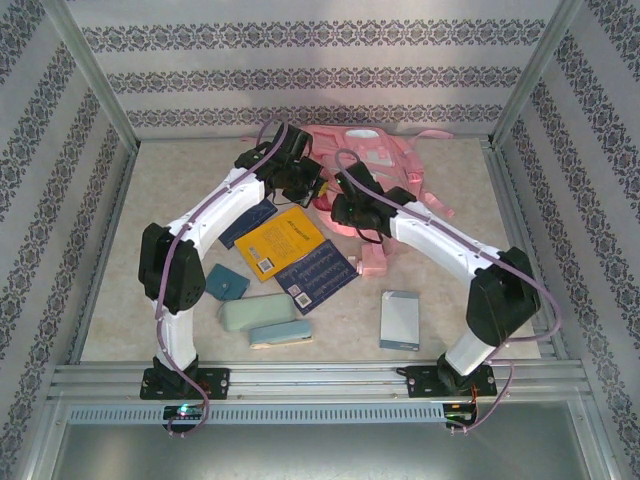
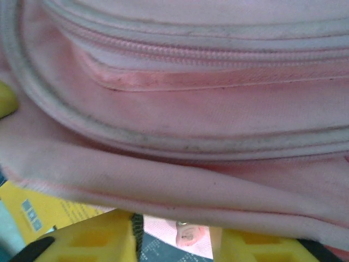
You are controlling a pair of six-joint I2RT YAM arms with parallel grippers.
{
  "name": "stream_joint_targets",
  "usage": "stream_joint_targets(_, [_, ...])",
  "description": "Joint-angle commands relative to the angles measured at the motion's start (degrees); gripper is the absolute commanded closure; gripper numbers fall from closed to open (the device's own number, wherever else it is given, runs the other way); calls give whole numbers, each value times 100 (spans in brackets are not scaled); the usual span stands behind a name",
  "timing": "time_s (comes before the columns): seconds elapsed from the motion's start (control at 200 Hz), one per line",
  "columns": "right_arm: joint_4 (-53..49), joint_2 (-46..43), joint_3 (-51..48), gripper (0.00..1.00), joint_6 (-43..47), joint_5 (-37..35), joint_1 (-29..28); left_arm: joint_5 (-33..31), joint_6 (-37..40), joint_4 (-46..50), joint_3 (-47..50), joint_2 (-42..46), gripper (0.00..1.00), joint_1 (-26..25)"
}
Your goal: Pack the student bag
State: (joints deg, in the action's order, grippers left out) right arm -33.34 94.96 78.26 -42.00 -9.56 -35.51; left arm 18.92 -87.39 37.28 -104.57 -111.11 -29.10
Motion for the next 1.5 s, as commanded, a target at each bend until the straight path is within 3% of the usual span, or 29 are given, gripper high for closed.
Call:
stream_joint_targets(0.0, [-483, 202, 215, 66, -151, -648, -62, 55, -241, -163, -121, 511, 100, -83])
stream_joint_targets(0.06, [-438, 233, 162, 70, -138, -674, -40, 45, -252, -177, -126, 529, 100, -91])
stream_joint_targets(0.215, [-32, 177, -128, 94, -33, -375, 156, 16, -226, -158, -80, 578, 100, -99])
stream_joint_targets(0.335, [339, 41, -354, 100, 116, 45, 321, -13, -160, -105, -41, 586, 100, -74])
stream_joint_targets(0.704, [1048, -548, -987, 100, 1204, 1135, 606, -11, -55, -89, 114, 600, 100, 126])
stream_joint_targets(1.074, [848, -197, -977, 100, 1428, 1009, 435, 94, -128, -200, 170, 535, 100, 126])
stream_joint_targets(1.499, [952, 84, -1091, 91, 1137, 895, 327, 129, -164, -256, 207, 538, 100, 132])
